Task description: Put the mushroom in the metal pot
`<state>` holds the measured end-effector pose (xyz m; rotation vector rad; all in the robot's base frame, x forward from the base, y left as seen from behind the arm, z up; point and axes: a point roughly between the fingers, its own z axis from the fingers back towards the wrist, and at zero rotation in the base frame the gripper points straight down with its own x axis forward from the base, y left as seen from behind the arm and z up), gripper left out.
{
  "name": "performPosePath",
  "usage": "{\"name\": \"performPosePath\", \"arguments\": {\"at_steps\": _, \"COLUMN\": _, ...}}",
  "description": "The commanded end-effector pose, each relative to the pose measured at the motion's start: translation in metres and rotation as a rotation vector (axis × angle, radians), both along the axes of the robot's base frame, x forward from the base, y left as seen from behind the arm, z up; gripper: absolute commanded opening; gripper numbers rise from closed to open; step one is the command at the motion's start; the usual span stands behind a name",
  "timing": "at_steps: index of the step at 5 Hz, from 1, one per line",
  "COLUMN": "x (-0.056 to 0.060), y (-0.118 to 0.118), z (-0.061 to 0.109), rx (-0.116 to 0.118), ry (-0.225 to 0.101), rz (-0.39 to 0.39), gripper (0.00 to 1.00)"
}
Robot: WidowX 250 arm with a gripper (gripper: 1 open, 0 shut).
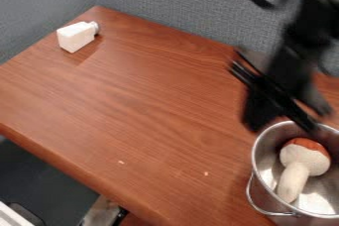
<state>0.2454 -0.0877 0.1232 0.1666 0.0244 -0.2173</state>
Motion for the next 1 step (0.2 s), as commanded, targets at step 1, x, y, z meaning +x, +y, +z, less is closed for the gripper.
{"name": "performPosePath", "arguments": {"at_steps": 1, "x": -0.0037, "y": 0.0039, "z": -0.0005, "rx": -0.049, "ry": -0.032, "rz": 0.022, "gripper": 0.00}}
